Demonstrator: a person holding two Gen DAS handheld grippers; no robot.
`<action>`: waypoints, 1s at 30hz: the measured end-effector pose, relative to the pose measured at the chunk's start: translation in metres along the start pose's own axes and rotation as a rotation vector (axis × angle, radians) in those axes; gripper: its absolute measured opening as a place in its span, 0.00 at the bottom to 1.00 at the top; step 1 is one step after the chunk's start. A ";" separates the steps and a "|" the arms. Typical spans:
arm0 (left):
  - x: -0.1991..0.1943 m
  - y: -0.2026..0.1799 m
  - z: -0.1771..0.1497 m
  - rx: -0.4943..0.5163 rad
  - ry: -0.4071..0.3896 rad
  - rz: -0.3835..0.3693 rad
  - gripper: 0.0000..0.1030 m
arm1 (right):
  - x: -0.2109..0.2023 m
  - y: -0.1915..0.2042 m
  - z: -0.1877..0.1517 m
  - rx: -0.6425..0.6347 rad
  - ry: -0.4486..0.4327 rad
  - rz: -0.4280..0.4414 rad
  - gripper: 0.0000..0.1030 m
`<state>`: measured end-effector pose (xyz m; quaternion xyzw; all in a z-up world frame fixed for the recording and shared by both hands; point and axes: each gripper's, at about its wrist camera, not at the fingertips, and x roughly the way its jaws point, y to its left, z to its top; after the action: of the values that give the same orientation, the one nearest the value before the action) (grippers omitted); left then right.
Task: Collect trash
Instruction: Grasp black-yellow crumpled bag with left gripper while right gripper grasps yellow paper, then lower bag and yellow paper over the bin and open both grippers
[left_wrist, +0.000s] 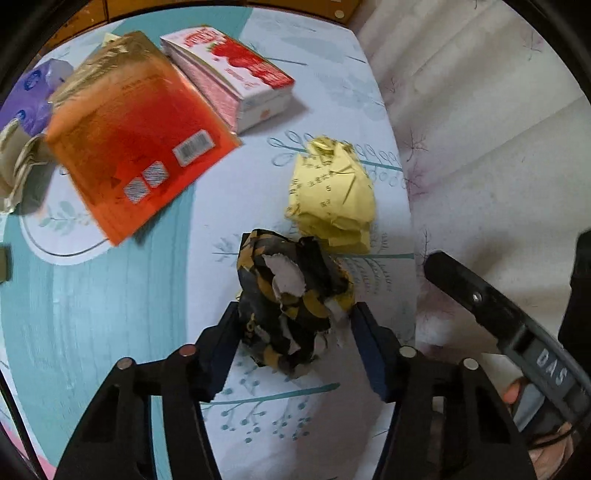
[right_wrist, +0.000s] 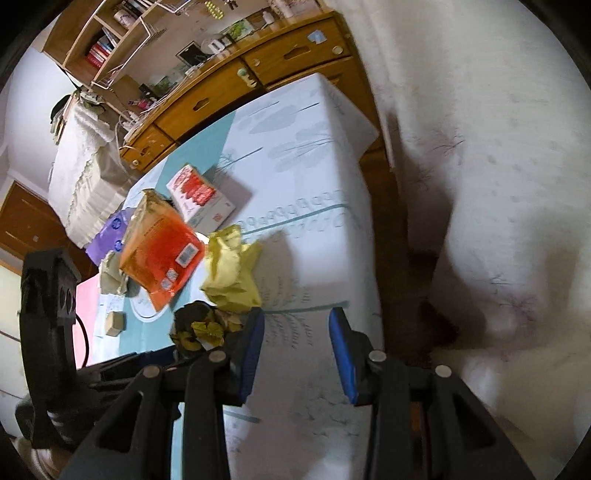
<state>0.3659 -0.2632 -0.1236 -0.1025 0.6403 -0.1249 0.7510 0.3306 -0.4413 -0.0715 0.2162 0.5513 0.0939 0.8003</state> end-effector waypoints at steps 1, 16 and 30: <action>-0.003 0.005 -0.003 -0.009 -0.005 0.006 0.54 | 0.004 0.003 0.002 0.005 0.012 0.016 0.36; -0.055 0.077 -0.004 -0.183 -0.108 0.030 0.53 | 0.058 0.048 0.024 -0.037 0.104 0.052 0.41; -0.082 0.105 -0.030 -0.194 -0.132 0.025 0.53 | 0.037 0.078 -0.005 -0.101 0.037 0.088 0.33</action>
<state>0.3299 -0.1372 -0.0848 -0.1748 0.5998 -0.0459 0.7795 0.3468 -0.3561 -0.0689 0.1976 0.5506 0.1606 0.7950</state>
